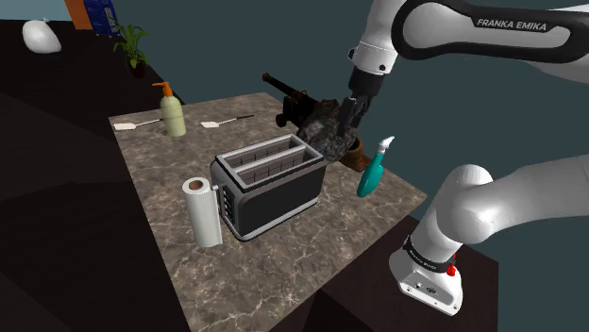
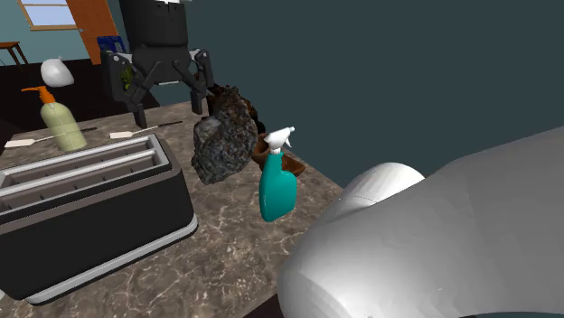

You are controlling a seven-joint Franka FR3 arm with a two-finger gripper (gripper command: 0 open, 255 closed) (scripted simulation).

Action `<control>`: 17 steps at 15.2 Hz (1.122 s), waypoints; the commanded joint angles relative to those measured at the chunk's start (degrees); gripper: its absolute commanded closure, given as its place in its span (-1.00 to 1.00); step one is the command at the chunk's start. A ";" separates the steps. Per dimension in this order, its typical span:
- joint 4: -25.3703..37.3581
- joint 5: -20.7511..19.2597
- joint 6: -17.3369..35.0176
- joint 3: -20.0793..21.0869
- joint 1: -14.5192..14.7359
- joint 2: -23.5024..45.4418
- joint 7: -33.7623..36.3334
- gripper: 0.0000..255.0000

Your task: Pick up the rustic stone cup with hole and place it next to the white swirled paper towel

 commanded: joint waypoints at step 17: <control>-4.17 -19.86 17.22 -1.97 -12.96 17.24 1.77 -1.00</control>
